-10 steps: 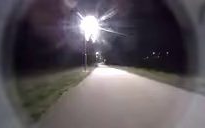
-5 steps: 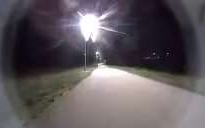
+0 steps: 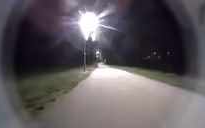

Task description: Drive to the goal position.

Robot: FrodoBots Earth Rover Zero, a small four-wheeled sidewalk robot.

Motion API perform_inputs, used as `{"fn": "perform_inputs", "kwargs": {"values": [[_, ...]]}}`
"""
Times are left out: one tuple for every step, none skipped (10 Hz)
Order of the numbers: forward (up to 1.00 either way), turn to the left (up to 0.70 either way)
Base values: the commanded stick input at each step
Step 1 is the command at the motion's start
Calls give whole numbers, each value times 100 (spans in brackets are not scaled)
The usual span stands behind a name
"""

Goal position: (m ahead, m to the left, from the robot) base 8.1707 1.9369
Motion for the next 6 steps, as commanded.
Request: {"fn": "perform_inputs", "kwargs": {"values": [[70, 0], [70, 0], [70, 0], [70, 0], [70, 0], [70, 0]]}}
